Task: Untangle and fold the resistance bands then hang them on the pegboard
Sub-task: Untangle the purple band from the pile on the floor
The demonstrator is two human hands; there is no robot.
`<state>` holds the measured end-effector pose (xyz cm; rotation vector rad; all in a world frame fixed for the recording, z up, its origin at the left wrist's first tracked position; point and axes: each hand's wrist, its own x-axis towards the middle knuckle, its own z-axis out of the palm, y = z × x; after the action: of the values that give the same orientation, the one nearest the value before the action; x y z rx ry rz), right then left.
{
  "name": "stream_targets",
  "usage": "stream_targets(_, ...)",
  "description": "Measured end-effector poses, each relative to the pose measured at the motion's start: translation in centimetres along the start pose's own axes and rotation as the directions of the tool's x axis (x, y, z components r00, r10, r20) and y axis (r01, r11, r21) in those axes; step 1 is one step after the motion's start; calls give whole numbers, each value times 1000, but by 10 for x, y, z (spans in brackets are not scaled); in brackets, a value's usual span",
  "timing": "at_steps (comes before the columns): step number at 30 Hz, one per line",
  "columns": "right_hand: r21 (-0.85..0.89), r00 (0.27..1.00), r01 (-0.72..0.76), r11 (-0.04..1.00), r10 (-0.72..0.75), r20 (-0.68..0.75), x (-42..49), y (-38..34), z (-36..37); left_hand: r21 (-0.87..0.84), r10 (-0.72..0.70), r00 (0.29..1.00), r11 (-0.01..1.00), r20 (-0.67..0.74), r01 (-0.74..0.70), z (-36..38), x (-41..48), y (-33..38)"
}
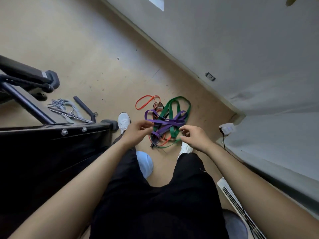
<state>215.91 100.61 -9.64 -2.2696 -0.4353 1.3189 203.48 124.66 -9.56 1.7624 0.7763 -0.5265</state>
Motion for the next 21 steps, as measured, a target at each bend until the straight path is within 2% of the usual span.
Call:
stream_targets(7,-81,985,-166,983,169,38,160,29,103,163,4,971,986,239,-44,-19,169,-111)
stream_targets(11,-100,977,-206,973,211,41,268,78,168,183,14,962,981,274,-67,1,276,-190)
stream_targets(17,-99,976,-206,974,198,-86,410,196,244,291,78,945,941,317,-175,79,418,-310)
stream_targets(19,-128,970,-199,972,176,-169,443,236,261,367,157,936,889,315,-273,109,449,-335)
stream_targets(21,-189,957,-173,967,119,-266,471,267,274,475,260,909,786,327,-396,136,477,-354)
